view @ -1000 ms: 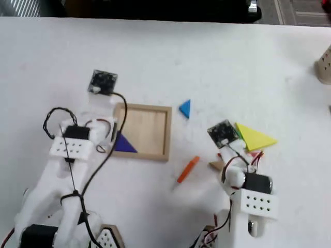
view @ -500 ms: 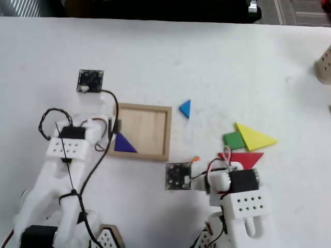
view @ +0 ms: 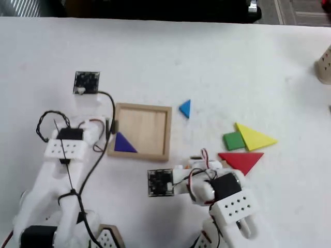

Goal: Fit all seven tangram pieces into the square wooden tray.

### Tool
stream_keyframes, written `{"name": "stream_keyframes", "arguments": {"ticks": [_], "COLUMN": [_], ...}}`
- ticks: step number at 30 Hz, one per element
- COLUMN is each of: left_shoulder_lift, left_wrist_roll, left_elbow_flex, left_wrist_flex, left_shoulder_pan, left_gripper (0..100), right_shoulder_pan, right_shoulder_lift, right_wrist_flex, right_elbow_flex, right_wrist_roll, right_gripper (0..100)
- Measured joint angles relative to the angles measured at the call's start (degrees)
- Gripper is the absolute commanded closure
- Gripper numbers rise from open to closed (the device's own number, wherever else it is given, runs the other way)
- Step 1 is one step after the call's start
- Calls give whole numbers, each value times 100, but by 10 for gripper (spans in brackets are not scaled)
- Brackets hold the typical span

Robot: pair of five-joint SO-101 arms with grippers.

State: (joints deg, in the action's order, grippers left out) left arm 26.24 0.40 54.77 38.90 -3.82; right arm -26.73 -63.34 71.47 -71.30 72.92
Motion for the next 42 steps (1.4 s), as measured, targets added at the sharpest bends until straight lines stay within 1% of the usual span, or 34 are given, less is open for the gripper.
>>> {"name": "stream_keyframes", "arguments": {"ticks": [8, 13, 17, 20, 21, 23, 27, 28, 30, 33, 37, 39, 42], "left_shoulder_lift": [0, 0, 0, 0, 0, 0, 0, 0, 0, 0, 0, 0, 0], "left_wrist_roll": [0, -53, -237, -264, -264, -264, -264, -264, -264, -264, -264, -264, -264], "left_elbow_flex": [0, 0, 44, 53, 53, 53, 53, 53, 53, 53, 53, 53, 53], "left_wrist_flex": [-26, -26, -26, -26, -35, -44, -44, -44, -44, -44, -44, -44, -44], "left_shoulder_pan": [-9, -9, -9, -9, -9, -9, -9, -9, -9, -9, -9, -9, -9], "left_gripper": [766, 766, 766, 766, 766, 766, 766, 766, 766, 766, 766, 766, 766], "right_shoulder_pan": [-9, 0, 0, 9, 18, 114, 185, 185, 193, 299, 316, 316, 281], "right_shoulder_lift": [185, 1213, 2145, 2549, 2655, 2778, 2831, 2831, 2831, 2831, 2831, 2831, 2831], "right_wrist_flex": [-563, -1345, -1582, -1776, -1837, -1978, -2154, -2171, -2198, -2198, -2198, -2198, -2198], "right_elbow_flex": [-105, -141, 185, 273, 281, 281, 281, 281, 290, 325, 325, 325, 325], "right_wrist_roll": [-18, -132, -545, -677, -695, -712, -721, -721, -721, -730, -730, -791, -1178], "right_gripper": [704, 704, 704, 707, 719, 778, 970, 992, 954, 985, 949, 898, 769]}}
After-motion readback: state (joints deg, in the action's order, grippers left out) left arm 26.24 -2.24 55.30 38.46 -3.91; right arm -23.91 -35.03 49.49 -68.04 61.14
